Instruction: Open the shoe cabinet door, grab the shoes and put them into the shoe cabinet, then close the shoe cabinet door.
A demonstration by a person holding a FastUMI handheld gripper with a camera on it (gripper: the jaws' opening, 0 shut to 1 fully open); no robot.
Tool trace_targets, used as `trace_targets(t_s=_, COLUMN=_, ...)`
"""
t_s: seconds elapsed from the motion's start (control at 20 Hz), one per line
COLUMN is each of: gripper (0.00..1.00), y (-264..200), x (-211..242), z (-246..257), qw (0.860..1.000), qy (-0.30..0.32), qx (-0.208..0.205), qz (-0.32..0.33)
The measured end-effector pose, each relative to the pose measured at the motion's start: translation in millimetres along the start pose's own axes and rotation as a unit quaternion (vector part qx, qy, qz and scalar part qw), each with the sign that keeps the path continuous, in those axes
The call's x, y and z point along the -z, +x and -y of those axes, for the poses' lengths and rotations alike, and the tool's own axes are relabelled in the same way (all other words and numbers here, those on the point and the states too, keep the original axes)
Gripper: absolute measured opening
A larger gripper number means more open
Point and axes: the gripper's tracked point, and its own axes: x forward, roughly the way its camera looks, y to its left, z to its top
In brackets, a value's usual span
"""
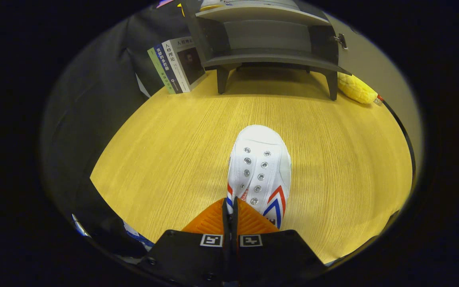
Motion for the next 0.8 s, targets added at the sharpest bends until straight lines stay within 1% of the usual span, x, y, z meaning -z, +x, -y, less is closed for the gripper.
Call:
trace_targets(t_s=0.25, gripper=0.02, y=-19, x=-32, z=2, qw=0.998, qy=0.050, qx=-0.028, qz=0.025)
trace_targets(t_s=0.45, gripper=0.02, y=-39, x=-67, z=0, qw=0.995, qy=0.069, qx=-0.043, qz=0.059)
trace_targets(t_s=0.8, gripper=0.01, y=-91, x=-157, z=-12, qw=0.982, qy=0.085, qx=-0.086, qz=0.146)
